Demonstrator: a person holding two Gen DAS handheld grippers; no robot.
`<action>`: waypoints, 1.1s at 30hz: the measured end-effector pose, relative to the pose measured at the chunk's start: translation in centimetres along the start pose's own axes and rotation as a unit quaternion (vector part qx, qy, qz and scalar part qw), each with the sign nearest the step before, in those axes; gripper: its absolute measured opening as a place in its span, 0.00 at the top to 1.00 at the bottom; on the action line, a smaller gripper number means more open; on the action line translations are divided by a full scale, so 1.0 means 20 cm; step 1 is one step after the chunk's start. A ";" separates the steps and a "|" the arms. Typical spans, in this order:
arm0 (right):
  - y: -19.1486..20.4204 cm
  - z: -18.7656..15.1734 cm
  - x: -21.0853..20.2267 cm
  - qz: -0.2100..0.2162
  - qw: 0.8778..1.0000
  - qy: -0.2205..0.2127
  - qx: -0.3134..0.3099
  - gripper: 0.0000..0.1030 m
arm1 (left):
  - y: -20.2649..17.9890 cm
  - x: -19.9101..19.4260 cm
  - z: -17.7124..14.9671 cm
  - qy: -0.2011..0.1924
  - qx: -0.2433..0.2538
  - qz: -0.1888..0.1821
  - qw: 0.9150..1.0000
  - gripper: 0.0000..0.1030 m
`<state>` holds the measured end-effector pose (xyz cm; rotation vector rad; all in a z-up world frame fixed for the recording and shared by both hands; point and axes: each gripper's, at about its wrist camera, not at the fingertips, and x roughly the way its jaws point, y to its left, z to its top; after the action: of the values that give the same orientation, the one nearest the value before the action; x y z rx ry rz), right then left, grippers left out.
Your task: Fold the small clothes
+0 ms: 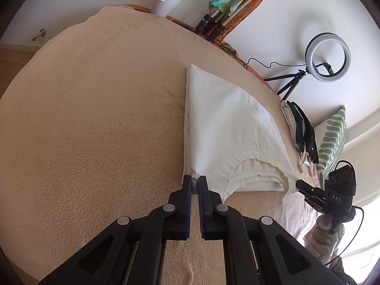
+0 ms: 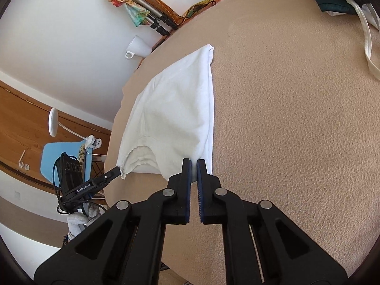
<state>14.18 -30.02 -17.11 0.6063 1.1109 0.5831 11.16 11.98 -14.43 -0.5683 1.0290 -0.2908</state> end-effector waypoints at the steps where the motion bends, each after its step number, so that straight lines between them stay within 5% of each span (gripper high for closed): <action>1: 0.00 0.01 -0.02 0.009 1.000 -0.006 0.004 0.94 | -0.01 -0.03 0.01 -0.009 0.000 -0.007 1.000 0.98; 6: 0.08 0.04 -0.11 0.028 0.999 -0.026 -0.014 0.94 | -0.01 -0.05 0.03 -0.017 0.005 -0.001 1.000 0.98; 10: 0.10 -0.01 0.00 -0.035 0.998 0.011 -0.056 0.94 | -0.01 0.03 -0.03 0.016 0.026 0.043 0.999 0.97; 14: 0.11 -0.01 0.03 -0.085 0.992 0.024 -0.095 0.92 | -0.04 -0.02 -0.02 -0.006 0.050 0.070 0.996 0.77; 16: 0.12 0.02 -0.01 -0.075 0.993 0.015 -0.095 0.86 | -0.04 -0.07 0.02 -0.023 0.044 0.063 0.997 0.74; 19: 0.13 0.10 -0.10 -0.060 0.994 -0.021 -0.094 0.62 | -0.05 -0.11 0.09 -0.048 0.035 0.059 0.997 0.73; 25: 0.19 0.26 -0.12 -0.045 0.992 -0.073 -0.093 0.62 | -0.21 -0.05 0.23 -0.071 0.055 0.059 0.994 0.73; 33: 0.37 0.40 0.07 -0.058 0.985 -0.071 -0.149 0.63 | -0.41 0.16 0.41 -0.075 0.060 0.031 0.995 0.73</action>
<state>21.20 -24.97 -10.22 0.3166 0.8972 0.5825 20.15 6.17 -8.82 -0.4419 0.8757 -0.2495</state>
